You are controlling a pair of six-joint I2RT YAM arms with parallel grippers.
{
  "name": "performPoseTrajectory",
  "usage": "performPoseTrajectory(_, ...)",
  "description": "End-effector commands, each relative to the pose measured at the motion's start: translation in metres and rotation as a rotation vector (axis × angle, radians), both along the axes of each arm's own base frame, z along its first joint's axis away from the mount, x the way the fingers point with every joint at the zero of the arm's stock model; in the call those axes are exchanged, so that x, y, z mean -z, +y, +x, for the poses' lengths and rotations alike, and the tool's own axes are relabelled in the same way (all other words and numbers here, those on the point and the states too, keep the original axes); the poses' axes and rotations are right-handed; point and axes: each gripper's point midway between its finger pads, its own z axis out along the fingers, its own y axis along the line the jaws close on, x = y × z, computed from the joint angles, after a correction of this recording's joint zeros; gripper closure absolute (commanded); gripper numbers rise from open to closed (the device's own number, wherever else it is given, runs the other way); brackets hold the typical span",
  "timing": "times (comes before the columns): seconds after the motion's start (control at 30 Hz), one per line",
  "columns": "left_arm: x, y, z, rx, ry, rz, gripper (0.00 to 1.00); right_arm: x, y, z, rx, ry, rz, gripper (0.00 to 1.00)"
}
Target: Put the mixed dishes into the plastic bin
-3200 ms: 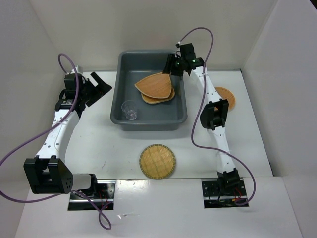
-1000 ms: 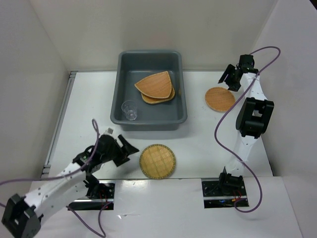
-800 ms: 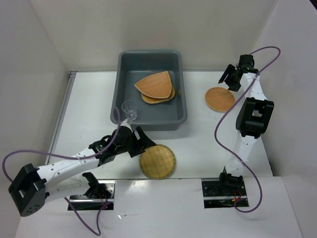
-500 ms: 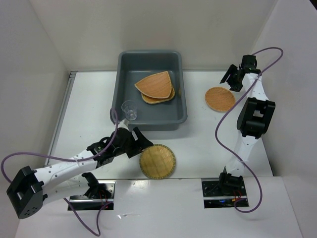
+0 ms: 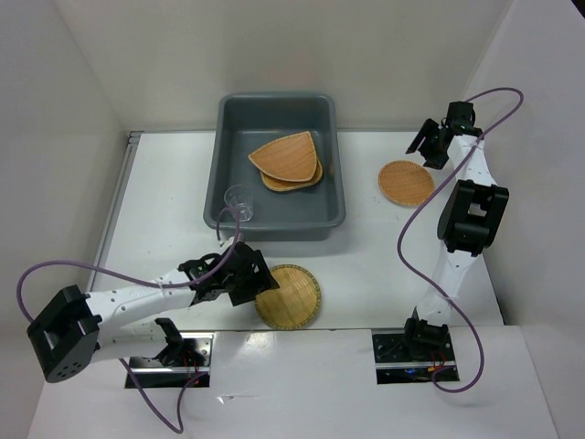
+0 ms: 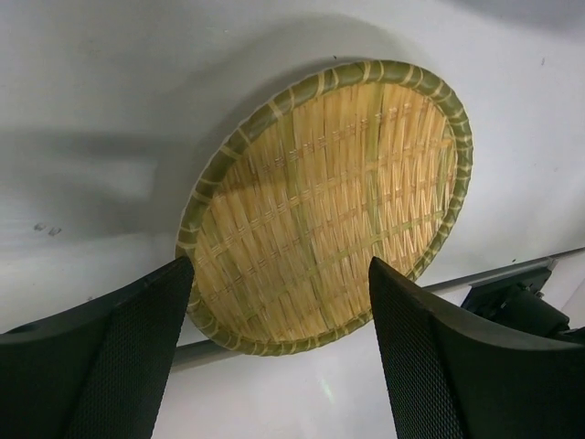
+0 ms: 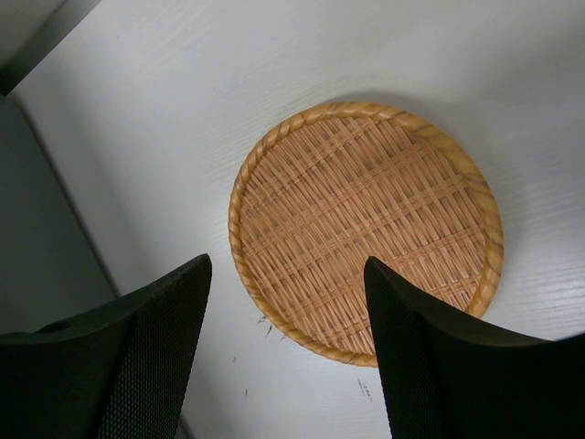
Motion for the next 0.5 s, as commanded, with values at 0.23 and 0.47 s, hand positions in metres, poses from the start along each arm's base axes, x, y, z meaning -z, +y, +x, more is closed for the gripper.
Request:
performPoseTrajectory(0.23,-0.012,0.012,-0.009,-0.008,0.006,0.017,0.15,-0.025,-0.002,0.014,-0.005,-0.078,-0.004,0.27)
performPoseTrajectory(0.47,-0.008,0.013,-0.014,0.019,0.038,0.049,0.15,-0.025,-0.001,0.014,-0.011,-0.080,0.002,0.27)
